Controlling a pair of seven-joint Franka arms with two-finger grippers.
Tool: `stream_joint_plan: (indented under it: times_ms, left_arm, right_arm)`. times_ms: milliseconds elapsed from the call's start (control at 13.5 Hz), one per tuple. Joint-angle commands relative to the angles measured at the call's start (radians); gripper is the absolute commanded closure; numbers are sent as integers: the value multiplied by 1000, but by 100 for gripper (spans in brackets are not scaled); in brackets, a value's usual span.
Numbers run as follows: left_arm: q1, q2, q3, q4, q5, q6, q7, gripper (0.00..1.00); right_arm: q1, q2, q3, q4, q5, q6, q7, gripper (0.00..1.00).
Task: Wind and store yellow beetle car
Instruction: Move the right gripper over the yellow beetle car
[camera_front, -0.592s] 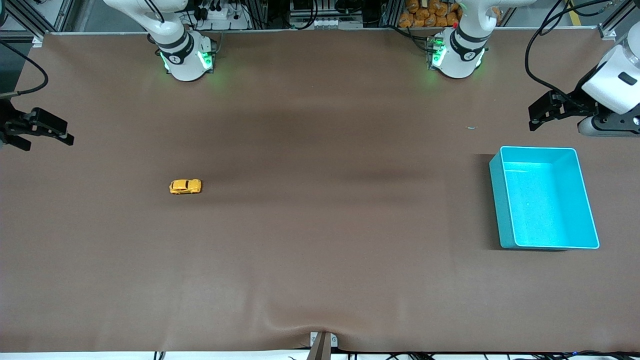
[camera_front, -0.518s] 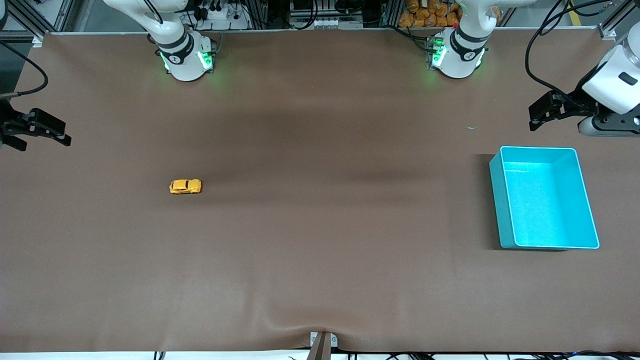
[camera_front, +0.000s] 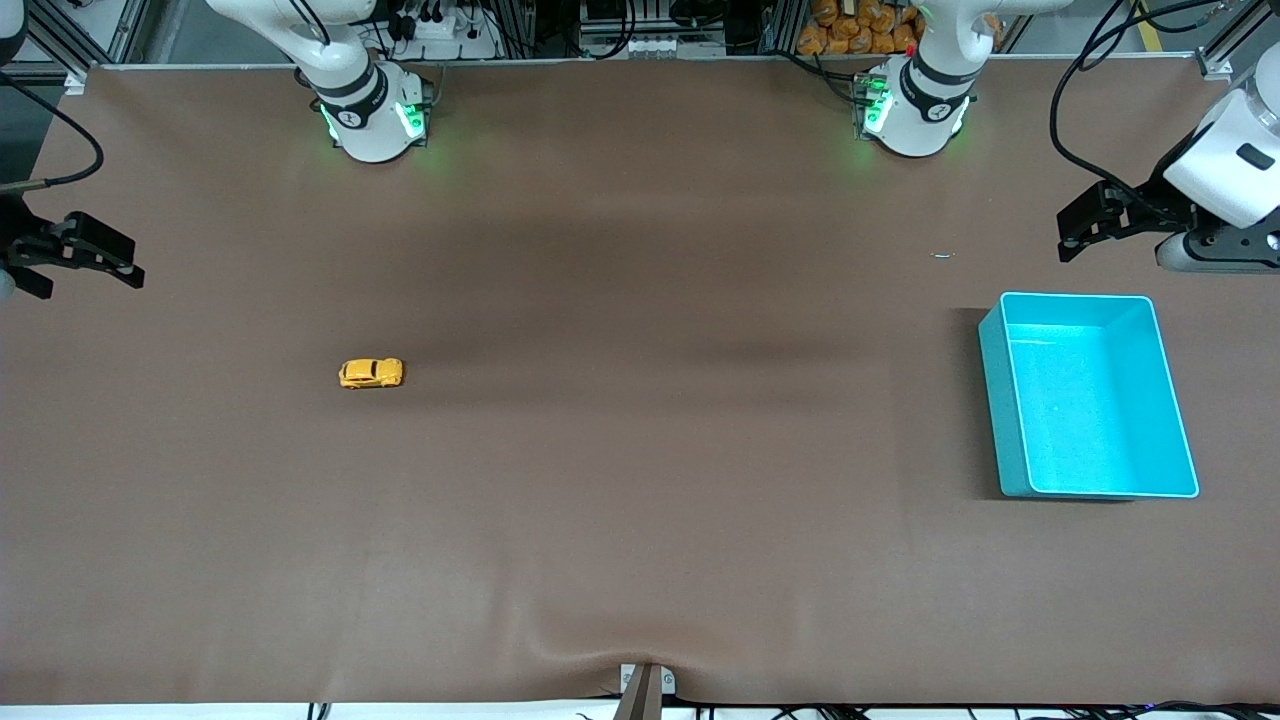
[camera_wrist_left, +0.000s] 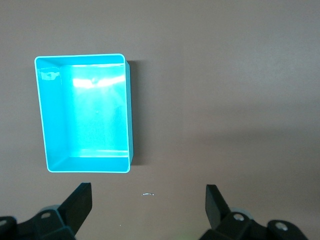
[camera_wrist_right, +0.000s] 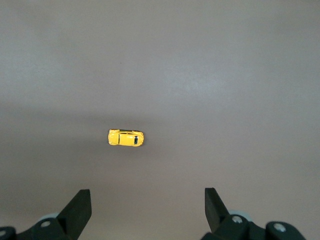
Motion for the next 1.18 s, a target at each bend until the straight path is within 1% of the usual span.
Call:
stream_joint_plan:
  times_ms: [0,370,518,739,961,1109]
  left_arm:
    - [9,-26,3,-4,-6,-5,-2,0]
    - [9,-31,3,-5,-7,-5,-3,0]
    - [9,-28,3,-9,-7,-5,-3,0]
    - [9,-27,2,-9,-7,-4,-3,0]
    - [11,-25,3,-10,-7,-5,-3,0]
    - [38,-25,2,-12,-9,-5,-2,0]
  right_arm:
    - [11,-8,1,-5,-9,-7,8,0]
    - [12,5,1,-12,13,-22,5,0]
    - [47,36,0,-14,13,-44,-93,0]
    - [69,76,1,-51,13,2,-121,0]
    - [103,77,1,-210,13,180,-161,0]
    - [112,74,0,-331,4,328,-280,0]
